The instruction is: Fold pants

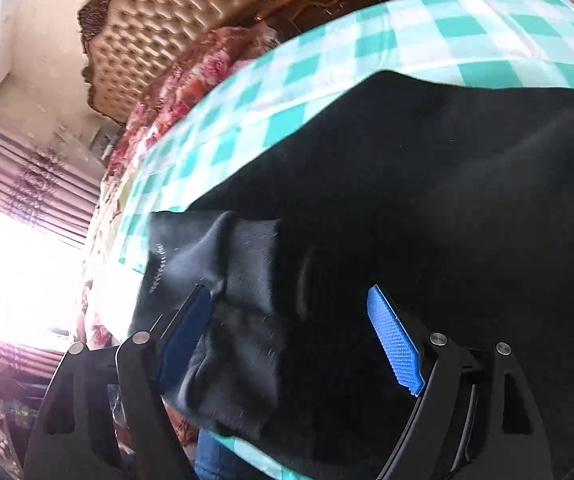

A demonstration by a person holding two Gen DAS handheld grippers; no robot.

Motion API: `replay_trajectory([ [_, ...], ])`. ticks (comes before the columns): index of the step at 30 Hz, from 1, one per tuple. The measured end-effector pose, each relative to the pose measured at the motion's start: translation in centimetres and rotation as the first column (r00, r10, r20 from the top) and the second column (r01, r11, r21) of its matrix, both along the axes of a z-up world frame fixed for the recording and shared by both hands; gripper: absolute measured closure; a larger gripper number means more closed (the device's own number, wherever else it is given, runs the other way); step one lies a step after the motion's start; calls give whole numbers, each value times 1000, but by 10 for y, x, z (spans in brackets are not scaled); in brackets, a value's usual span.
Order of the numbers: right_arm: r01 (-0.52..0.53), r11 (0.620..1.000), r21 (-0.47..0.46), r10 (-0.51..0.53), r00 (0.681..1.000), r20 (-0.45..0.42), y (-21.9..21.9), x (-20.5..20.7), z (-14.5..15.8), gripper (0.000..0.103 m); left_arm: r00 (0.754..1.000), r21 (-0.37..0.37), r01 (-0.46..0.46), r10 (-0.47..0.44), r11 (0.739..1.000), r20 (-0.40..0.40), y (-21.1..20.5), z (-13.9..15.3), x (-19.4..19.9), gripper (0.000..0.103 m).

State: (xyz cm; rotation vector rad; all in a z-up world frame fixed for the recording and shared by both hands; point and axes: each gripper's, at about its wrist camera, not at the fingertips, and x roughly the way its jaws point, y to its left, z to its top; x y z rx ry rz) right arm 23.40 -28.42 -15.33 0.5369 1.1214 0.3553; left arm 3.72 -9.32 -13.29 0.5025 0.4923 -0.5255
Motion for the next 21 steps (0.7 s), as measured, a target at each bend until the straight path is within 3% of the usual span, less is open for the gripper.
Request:
replay_trajectory([
  [2, -17, 1000, -22, 16, 1000, -11, 8, 7, -4, 23, 998, 69, 45, -47, 997, 31, -22, -10, -8, 56],
  [4, -16, 998, -57, 14, 1000, -23, 11, 15, -8, 25, 994, 159, 57, -71, 986, 80, -43, -21, -9, 48],
  [7, -3, 998, -59, 1, 1000, -30, 5, 18, -15, 27, 985, 295, 44, -91, 954, 147, -61, -38, -7, 43],
  [11, -25, 996, -88, 22, 999, -31, 7, 23, -17, 38, 987, 413, 10, -76, 911, 144, -69, -59, 2, 43],
  [12, -34, 995, -95, 31, 999, -30, 9, 25, -17, 48, 990, 416, 9, -67, 909, 125, -68, -63, 6, 43],
  [13, -50, 995, -91, 47, 998, -33, 12, 26, -17, 62, 992, 399, 14, -63, 917, 111, -66, -63, 7, 49],
  [16, -96, 986, -134, 95, 995, -13, 24, 30, -10, 88, 995, 339, 5, -38, 941, 91, -63, -53, 11, 69],
  [19, -113, 983, -143, 120, 992, 44, 29, 34, 13, 90, 987, 321, -34, -18, 947, 157, -62, -31, 12, 79],
  [21, -107, 984, -141, 122, 987, 105, 30, 37, 35, 90, 977, 307, -70, 3, 949, 212, -64, -19, 13, 80],
])
